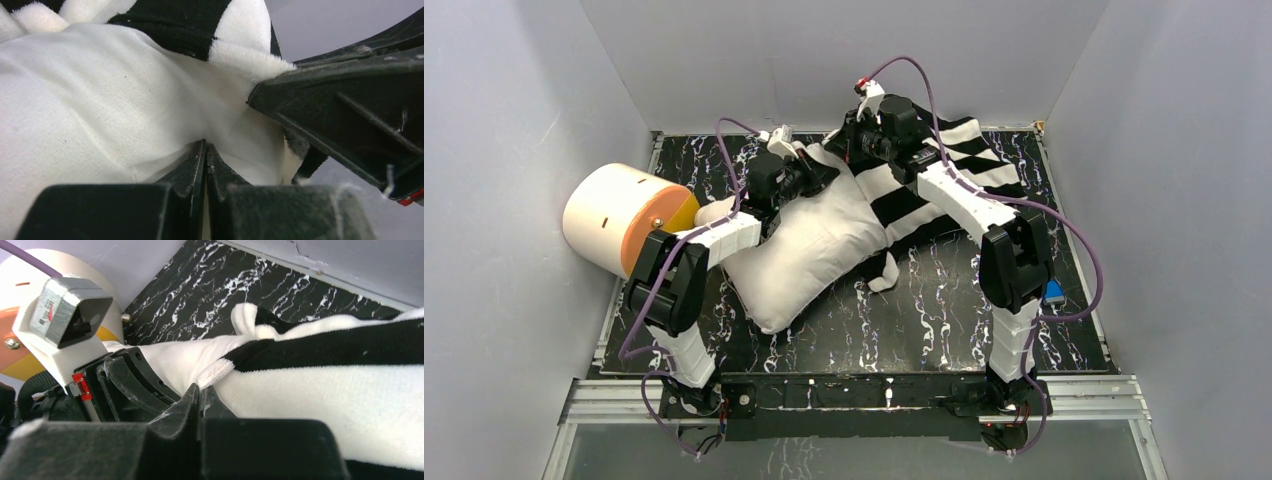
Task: Put the pillow into the pillowcase
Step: Stuff the pillow into the pillowcase.
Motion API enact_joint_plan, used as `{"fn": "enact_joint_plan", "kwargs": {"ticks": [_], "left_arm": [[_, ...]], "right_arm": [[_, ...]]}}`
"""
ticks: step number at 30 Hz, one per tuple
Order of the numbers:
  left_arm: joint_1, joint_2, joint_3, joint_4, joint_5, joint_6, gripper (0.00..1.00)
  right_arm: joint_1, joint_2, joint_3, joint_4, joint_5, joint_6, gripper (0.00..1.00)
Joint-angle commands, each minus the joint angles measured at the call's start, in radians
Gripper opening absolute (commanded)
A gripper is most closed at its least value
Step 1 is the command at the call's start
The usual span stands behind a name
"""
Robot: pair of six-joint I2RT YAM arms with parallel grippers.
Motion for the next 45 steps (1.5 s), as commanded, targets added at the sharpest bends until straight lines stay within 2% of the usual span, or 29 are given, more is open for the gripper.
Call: {"fn": "enact_joint_plan", "kwargs": {"ticks": [1,3,4,5,9,11,16,20,24,28,29,30,31,32,33,34,35,40,43,45], "left_arm": [[-0.013,0.004,0.034,-0.06,0.023,0.035,0.0],[-0.013,-0.017,0.045,-0.143,-0.005,0.085,0.0],[-0.013,-0.039,0.037,-0.166,-0.019,0.104,0.06],[-0.013,-0.066,0.025,-0.184,-0.035,0.121,0.12],[-0.016,-0.177,0.003,-0.309,-0.075,0.219,0.5],[-0.029,-0.226,-0.008,-0.373,-0.099,0.284,0.57],[-0.11,-0.331,-0.057,-0.441,-0.206,0.419,0.67],[-0.196,-0.352,-0.076,-0.469,-0.321,0.5,0.71],[-0.261,-0.296,-0.058,-0.477,-0.355,0.542,0.76],[-0.301,-0.138,-0.035,-0.454,-0.461,0.593,0.77],[-0.307,-0.068,-0.027,-0.419,-0.513,0.582,0.66],[-0.308,-0.047,-0.013,-0.419,-0.541,0.567,0.42],[-0.307,-0.033,0.006,-0.422,-0.578,0.551,0.13],[-0.308,-0.028,0.019,-0.428,-0.601,0.544,0.03],[-0.305,-0.021,0.051,-0.446,-0.615,0.522,0.0],[-0.296,0.0,0.129,-0.52,-0.635,0.455,0.0],[-0.289,0.009,0.167,-0.547,-0.645,0.424,0.0],[-0.27,0.069,0.292,-0.599,-0.671,0.33,0.0],[-0.268,0.122,0.382,-0.654,-0.672,0.296,0.0],[-0.269,0.141,0.397,-0.651,-0.661,0.274,0.0]], "right_arm": [[0.029,-0.037,0.019,-0.013,-0.05,-0.04,0.14],[0.018,-0.071,0.004,-0.125,0.021,-0.117,0.28],[0.013,-0.105,-0.02,-0.157,0.054,-0.154,0.33],[0.009,-0.148,-0.061,-0.175,0.087,-0.187,0.37],[0.004,-0.371,-0.296,-0.153,0.152,-0.332,0.51],[0.004,-0.487,-0.423,-0.141,0.17,-0.397,0.53],[0.003,-0.686,-0.66,-0.149,0.295,-0.457,0.55],[0.002,-0.794,-0.82,-0.082,0.313,-0.501,0.57],[0.002,-0.773,-0.911,-0.028,0.298,-0.487,0.6],[0.003,-0.666,-1.004,0.187,0.353,-0.493,0.66],[0.002,-0.586,-1.01,0.301,0.357,-0.49,0.66],[0.001,-0.532,-0.994,0.33,0.374,-0.493,0.66],[0.001,-0.491,-0.978,0.338,0.389,-0.499,0.64],[0.0,-0.471,-0.961,0.34,0.394,-0.505,0.62],[-0.001,-0.45,-0.944,0.333,0.385,-0.512,0.5],[-0.002,-0.461,-0.898,0.289,0.295,-0.509,0.04],[-0.003,-0.491,-0.883,0.264,0.252,-0.5,0.0],[-0.002,-0.628,-0.792,0.126,0.066,-0.471,0.0],[-0.002,-0.657,-0.717,0.045,-0.013,-0.435,0.0],[0.0,-0.656,-0.719,0.059,-0.083,-0.377,0.0]]}}
